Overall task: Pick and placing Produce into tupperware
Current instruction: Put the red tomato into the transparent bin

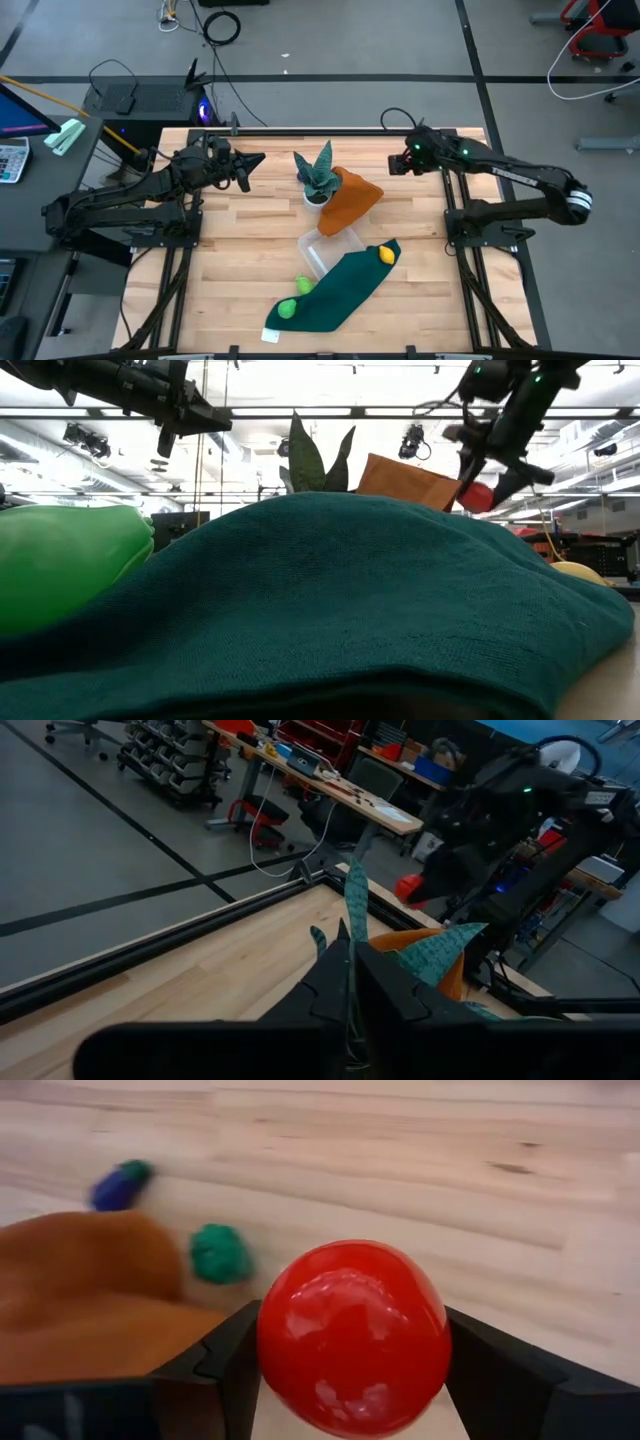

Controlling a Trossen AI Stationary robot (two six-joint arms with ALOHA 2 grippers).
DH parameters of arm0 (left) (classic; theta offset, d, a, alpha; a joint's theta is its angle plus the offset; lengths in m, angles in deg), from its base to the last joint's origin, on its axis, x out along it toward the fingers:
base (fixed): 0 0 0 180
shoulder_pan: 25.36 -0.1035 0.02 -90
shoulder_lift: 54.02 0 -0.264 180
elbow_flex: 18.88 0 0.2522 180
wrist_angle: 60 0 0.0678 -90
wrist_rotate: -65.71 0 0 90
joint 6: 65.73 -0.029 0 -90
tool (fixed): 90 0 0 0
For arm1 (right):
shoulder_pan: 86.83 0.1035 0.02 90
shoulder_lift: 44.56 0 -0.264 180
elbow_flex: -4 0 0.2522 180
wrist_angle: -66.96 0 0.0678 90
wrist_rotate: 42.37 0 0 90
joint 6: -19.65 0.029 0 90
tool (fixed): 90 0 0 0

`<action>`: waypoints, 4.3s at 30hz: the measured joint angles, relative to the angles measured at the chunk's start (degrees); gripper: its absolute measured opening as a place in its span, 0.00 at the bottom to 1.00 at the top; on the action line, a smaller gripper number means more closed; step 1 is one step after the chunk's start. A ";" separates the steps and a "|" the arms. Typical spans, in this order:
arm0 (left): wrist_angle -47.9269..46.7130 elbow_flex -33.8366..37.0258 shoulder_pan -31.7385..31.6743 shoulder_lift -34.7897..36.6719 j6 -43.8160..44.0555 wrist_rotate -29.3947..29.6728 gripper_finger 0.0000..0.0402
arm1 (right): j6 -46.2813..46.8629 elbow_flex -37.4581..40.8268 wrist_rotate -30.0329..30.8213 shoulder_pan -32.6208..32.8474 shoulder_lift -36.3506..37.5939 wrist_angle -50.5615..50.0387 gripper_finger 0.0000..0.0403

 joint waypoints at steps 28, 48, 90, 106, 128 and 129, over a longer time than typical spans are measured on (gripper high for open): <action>-0.31 0.01 0.00 0.00 0.15 -0.02 0.07 | 7.55 0.00 -6.94 31.31 6.53 21.35 0.55; -4.63 0.02 0.21 -0.02 0.11 -7.81 0.08 | 18.79 0.02 3.90 49.89 -4.45 25.86 0.55; -8.62 0.00 42.97 -4.33 -10.69 0.53 0.07 | 10.76 0.00 14.61 48.13 -26.34 47.92 0.55; -20.68 0.04 40.18 -5.29 -8.87 5.33 0.05 | 7.10 -15.69 9.55 43.40 -40.48 39.82 0.55; -22.33 0.04 39.21 -5.25 -8.87 5.23 0.05 | 2.15 -36.52 3.68 41.84 -52.94 6.16 0.55; -22.36 0.02 39.21 -5.25 -8.87 5.23 0.06 | 2.19 -36.52 3.48 41.75 -53.24 6.26 0.55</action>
